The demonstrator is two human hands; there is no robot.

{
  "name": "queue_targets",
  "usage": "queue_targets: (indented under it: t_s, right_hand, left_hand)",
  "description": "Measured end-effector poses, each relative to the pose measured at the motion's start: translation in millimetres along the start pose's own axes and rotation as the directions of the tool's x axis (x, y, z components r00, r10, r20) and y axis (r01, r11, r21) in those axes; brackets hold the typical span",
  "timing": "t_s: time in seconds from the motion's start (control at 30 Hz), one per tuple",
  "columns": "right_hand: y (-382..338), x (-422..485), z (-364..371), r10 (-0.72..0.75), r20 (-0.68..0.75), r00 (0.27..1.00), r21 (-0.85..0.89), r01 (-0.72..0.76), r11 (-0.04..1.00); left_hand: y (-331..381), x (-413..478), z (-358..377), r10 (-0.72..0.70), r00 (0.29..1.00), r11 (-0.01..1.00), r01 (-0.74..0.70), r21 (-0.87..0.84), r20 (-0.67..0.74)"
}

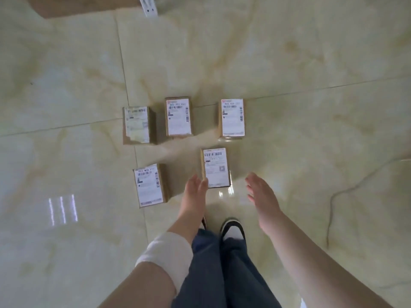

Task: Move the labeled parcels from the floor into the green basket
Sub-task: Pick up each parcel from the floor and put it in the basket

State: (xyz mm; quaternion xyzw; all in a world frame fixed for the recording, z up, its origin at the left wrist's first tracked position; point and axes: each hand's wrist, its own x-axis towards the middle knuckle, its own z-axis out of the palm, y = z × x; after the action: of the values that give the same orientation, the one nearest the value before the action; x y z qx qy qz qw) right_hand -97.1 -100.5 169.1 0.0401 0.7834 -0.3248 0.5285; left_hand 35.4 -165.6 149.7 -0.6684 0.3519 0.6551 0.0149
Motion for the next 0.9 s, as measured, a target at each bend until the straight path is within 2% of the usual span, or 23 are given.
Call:
queue_targets:
  t_s: [0.17, 0.27, 0.4, 0.5, 0.57, 0.63, 0.7, 0.9]
  right_hand:
    - [39.0, 140.3, 47.7, -0.152, 0.088, 0.984, -0.114, 0.161, 0.980]
    - [65.9, 184.3, 63.3, -0.224, 0.130, 0.966, -0.079, 0.235, 0.969]
    - [80.8, 208.0, 70.9, -0.270, 0.153, 0.951, 0.027, 0.269, 0.963]
    - [79.4, 206.3, 70.5, -0.210, 0.198, 0.957, 0.072, 0.200, 0.977]
    - [77.8, 198.4, 65.1, -0.179, 0.222, 0.958, 0.064, 0.169, 0.983]
    - [64.0, 175.1, 58.2, -0.172, 0.181, 0.968, 0.022, 0.171, 0.985]
    - [41.2, 133.1, 50.9, -0.190, 0.152, 0.970, -0.028, 0.196, 0.980]
    - [-41.1, -59.1, 37.9, -0.166, 0.322, 0.932, -0.051, 0.193, 0.980]
  left_hand:
    - [-32.6, 128.4, 21.4, 0.041, 0.998, 0.998, -0.043, -0.051, -0.037]
    - [-55.6, 170.7, 29.1, 0.109, 0.993, 0.991, -0.111, -0.076, -0.039]
    - [-65.9, 200.7, 37.0, 0.280, 0.959, 0.960, -0.280, 0.010, -0.054]
    - [-64.7, 205.0, 38.8, 0.286, 0.958, 0.958, -0.286, -0.008, -0.026]
    - [-50.0, 183.5, 36.4, 0.284, 0.959, 0.956, -0.284, -0.066, -0.016]
    - [-36.1, 148.7, 31.8, 0.267, 0.963, 0.958, -0.264, -0.111, 0.021]
    - [-20.9, 99.1, 21.0, 0.247, 0.969, 0.959, -0.245, -0.144, -0.002]
    - [34.0, -78.0, -43.6, 0.260, 0.964, 0.909, -0.266, -0.320, -0.062]
